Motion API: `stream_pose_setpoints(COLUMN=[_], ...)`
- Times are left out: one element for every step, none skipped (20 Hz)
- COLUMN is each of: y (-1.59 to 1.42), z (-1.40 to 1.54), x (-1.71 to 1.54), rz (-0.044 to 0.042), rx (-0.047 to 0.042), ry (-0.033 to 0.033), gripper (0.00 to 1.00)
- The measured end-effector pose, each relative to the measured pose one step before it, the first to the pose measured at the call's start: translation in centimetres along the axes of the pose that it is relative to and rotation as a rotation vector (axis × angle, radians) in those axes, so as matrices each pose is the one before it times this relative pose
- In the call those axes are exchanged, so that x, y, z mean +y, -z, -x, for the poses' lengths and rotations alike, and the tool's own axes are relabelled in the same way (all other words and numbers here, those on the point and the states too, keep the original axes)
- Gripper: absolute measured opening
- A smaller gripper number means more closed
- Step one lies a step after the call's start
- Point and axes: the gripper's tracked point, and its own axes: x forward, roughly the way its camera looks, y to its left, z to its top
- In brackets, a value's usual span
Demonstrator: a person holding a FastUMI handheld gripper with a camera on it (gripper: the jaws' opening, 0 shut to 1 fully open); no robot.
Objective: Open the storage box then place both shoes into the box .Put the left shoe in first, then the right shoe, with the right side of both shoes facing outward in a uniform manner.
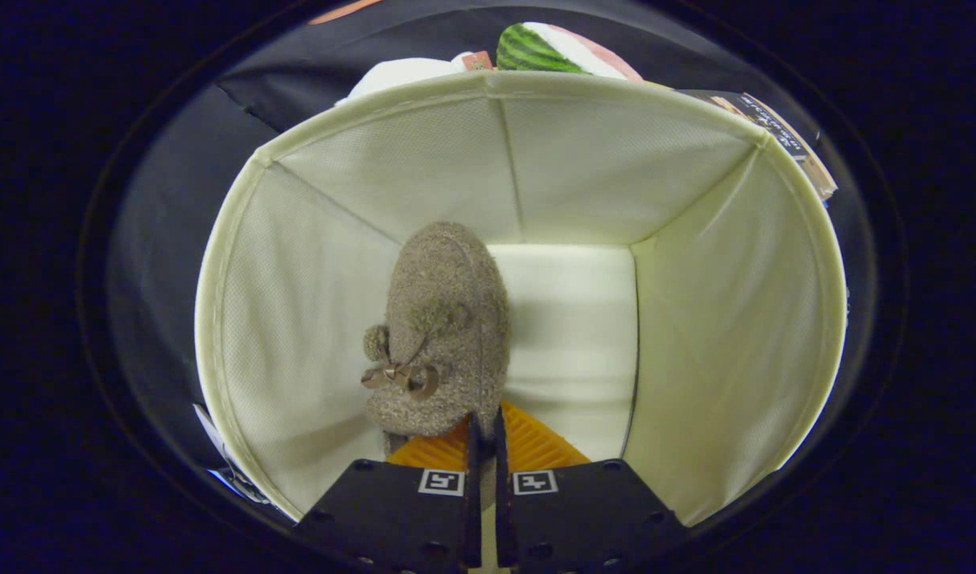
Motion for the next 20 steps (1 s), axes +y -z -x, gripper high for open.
stream_pose_setpoints(y=[0.065,-0.088,-0.048,0.047,0.13,-0.026,-0.167,-0.356,-0.16,-0.014,0.025,0.056,0.149,0.376,-0.051,-0.077,-0.119,-0.101,0.019,0.2], z=[0.133,0.608,0.733,1.007,1.3,1.562,1.612,1.844,1.502,1.508,1.375,1.459,1.581,1.396,1.407,1.313,1.347,1.111,1.096,1.042], x=[-0.019,0.045,-0.044,0.122,0.357,0.247,0.11,0.087,0.11,-0.181,-0.133,-0.229,-0.293,-1.043,-0.736,-1.0,-1.296,-1.521,-1.943,-2.265], rz=[-0.00152,-0.00229,0.01493,0.0128,0.01261,0.01776,0.02191,0.02743,0.02736,0.02575,0.01637,0.0087,-0.00053,-0.00308,-0.00586,-0.00663,-0.00389,0.00498,0.00713,0.00023], rx=[-0.00289,-0.00563,-0.01066,-0.00972,-0.01278,-0.01542,-0.02681,-0.04049,-0.02931,-0.02244,-0.01974,-0.01375,-0.0148,-0.01108,-0.01178,-0.0094,-0.01003,-0.00449,-0.00043,-0.00032], ry=[-0.00608,-0.01062,-0.01072,-0.02164,-0.0298,-0.02539,-0.0211,-0.02174,-0.01992,-0.01125,-0.0158,-0.01233,-0.01623,-0.00732,-0.01068,-0.00788,-0.00315,-0.0032,0.00488,0.01109], gripper=[0.1,0.16,0.19,0.22,0.29,0.4,0.5,0.6,0.64,0.77,0.91,0.95,0.96,0.96,0.96,0.96,0.96,0.96,0.96,0.96])
